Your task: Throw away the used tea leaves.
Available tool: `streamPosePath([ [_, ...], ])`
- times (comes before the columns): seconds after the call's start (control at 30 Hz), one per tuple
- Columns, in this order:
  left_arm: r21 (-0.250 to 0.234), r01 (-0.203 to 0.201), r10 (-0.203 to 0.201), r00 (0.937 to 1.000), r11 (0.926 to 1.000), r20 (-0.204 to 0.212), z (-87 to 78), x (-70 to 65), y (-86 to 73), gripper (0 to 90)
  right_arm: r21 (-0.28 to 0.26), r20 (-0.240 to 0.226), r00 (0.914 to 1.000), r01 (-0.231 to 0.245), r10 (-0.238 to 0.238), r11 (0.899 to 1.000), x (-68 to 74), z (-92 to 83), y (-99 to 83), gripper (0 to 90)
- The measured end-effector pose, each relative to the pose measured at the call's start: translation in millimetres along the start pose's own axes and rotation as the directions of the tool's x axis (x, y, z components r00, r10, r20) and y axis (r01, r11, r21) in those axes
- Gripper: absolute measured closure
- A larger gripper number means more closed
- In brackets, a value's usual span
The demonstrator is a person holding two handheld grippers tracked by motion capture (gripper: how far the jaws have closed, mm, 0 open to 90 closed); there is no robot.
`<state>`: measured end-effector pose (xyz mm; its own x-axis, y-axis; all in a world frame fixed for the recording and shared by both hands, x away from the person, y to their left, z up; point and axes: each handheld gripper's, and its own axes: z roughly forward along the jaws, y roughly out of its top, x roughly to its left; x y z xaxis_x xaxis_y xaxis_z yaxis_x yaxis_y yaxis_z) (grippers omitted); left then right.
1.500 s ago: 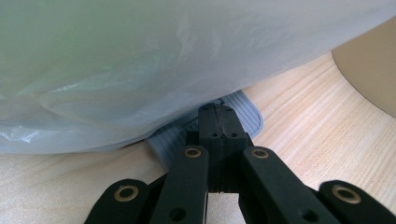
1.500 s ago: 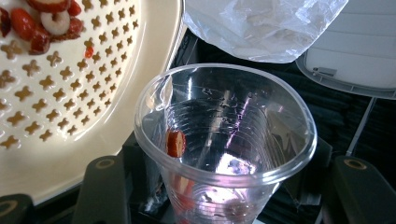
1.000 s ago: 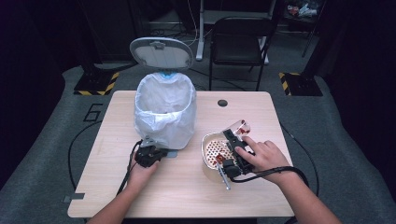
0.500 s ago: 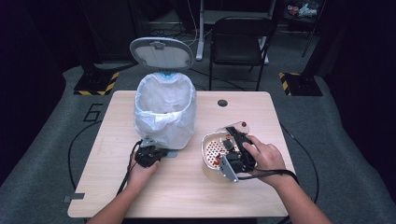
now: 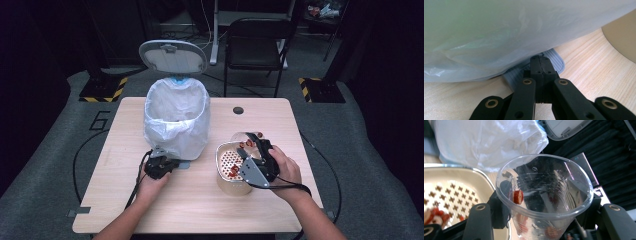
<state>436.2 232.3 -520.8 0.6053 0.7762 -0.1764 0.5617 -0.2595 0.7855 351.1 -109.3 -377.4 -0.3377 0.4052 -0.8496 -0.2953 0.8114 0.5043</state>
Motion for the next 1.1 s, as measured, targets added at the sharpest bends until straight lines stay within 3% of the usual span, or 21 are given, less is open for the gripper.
streamPosePath([
  [0.03,0.016,-0.021,0.021,0.9998,0.9996,-0.003,-1.0,1.5,0.2,90.0,-0.003,-0.001,0.9998,-0.022,0.022,1.000,-0.6,-0.4,-0.5,38.9],
  [0.1,0.012,-0.014,0.014,0.9999,0.9998,-0.003,-0.7,1.2,0.1,90.0,-0.011,-0.002,0.9992,-0.040,0.040,0.999,-1.7,-0.4,-0.9,38.8],
  [0.17,0.001,0.000,0.000,1.0000,1.0000,-0.003,0.1,0.4,0.0,90.0,-0.020,-0.007,0.9950,-0.100,0.100,0.995,-3.3,-1.4,-1.8,38.9],
  [0.2,0.000,0.001,-0.001,1.0000,1.0000,0.001,-0.2,0.1,0.0,90.0,-0.032,-0.017,0.9877,-0.156,0.155,0.987,-5.9,-2.6,-2.8,38.8],
  [0.23,0.000,0.001,-0.001,1.0000,1.0000,0.001,-0.2,0.1,0.0,90.0,-0.032,-0.017,0.9877,-0.156,0.155,0.987,-5.9,-2.6,-2.8,38.8],
  [0.27,-0.002,-0.001,0.001,1.0000,1.0000,0.001,-0.1,0.2,0.0,90.0,-0.048,-0.033,0.9706,-0.240,0.238,0.970,-9.0,-3.3,-4.9,38.8],
  [0.33,-0.001,-0.002,0.002,1.0000,1.0000,0.000,-0.2,0.2,0.1,90.0,-0.054,-0.051,0.9502,-0.310,0.307,0.949,-11.9,-3.5,-7.2,38.8],
  [0.37,-0.001,-0.002,0.002,1.0000,1.0000,0.000,-0.2,0.2,0.1,90.0,-0.054,-0.051,0.9502,-0.310,0.307,0.949,-11.9,-3.5,-7.2,38.8],
  [0.4,-0.003,0.000,0.000,1.0000,1.0000,0.000,-0.1,0.0,0.0,90.0,-0.062,-0.060,0.9289,-0.369,0.365,0.927,-15.1,-3.6,-10.1,38.8],
  [0.43,-0.003,0.000,0.000,1.0000,1.0000,0.000,-0.1,0.0,0.0,90.0,-0.062,-0.060,0.9289,-0.369,0.365,0.927,-15.1,-3.6,-10.1,38.8],
  [0.47,-0.002,0.000,0.000,1.0000,1.0000,0.000,-0.1,0.2,0.0,90.0,-0.072,-0.070,0.9069,-0.420,0.416,0.905,-18.3,-4.2,-12.7,38.7],
  [0.53,-0.004,0.001,-0.001,1.0000,1.0000,0.001,0.0,0.0,0.0,90.0,-0.083,-0.088,0.8800,-0.474,0.467,0.877,-21.9,-5.0,-15.2,38.7],
  [0.67,-0.003,0.001,-0.001,1.0000,1.0000,0.001,-0.1,0.2,0.0,90.0,-0.098,-0.117,0.8164,-0.576,0.565,0.812,-27.5,-5.9,-19.6,38.7],
  [0.77,-0.003,0.000,0.000,1.0000,1.0000,0.002,0.0,0.4,0.0,90.0,-0.097,-0.135,0.7879,-0.614,0.601,0.783,-29.0,-5.8,-22.4,38.7],
  [0.83,-0.004,0.001,-0.001,1.0000,1.0000,0.002,0.0,0.4,-0.1,90.0,-0.092,-0.155,0.7649,-0.641,0.625,0.762,-29.4,-5.7,-24.6,38.7],
  [0.87,-0.004,0.001,-0.001,1.0000,1.0000,0.002,0.0,0.4,-0.1,90.0,-0.089,-0.162,0.7481,-0.661,0.643,0.746,-29.0,-5.5,-24.7,38.7],
  [0.93,-0.001,-0.001,0.001,1.0000,1.0000,0.001,-0.4,0.9,0.0,90.0,-0.090,-0.185,0.7325,-0.676,0.655,0.731,-30.1,-5.8,-25.6,38.7],
  [0.97,-0.001,-0.001,0.001,1.0000,1.0000,0.001,-0.4,0.9,0.0,90.0,-0.090,-0.185,0.7325,-0.676,0.655,0.731,-30.1,-5.8,-25.6,38.7],
  [1.0,-0.001,0.000,0.000,1.0000,1.0000,0.001,-0.3,0.9,0.0,90.0,-0.091,-0.203,0.7199,-0.689,0.664,0.719,-31.0,-6.0,-25.5,38.7],
  [1.03,-0.001,-0.002,0.002,1.0000,1.0000,0.000,-0.3,0.7,0.0,90.0,-0.096,-0.232,0.6882,-0.719,0.688,0.688,-33.5,-7.0,-24.5,38.7],
  [1.1,0.000,-0.002,0.002,1.0000,1.0000,0.000,-0.3,0.9,0.0,90.0,-0.099,-0.254,0.6672,-0.738,0.700,0.667,-36.6,-7.4,-22.5,38.7],
])
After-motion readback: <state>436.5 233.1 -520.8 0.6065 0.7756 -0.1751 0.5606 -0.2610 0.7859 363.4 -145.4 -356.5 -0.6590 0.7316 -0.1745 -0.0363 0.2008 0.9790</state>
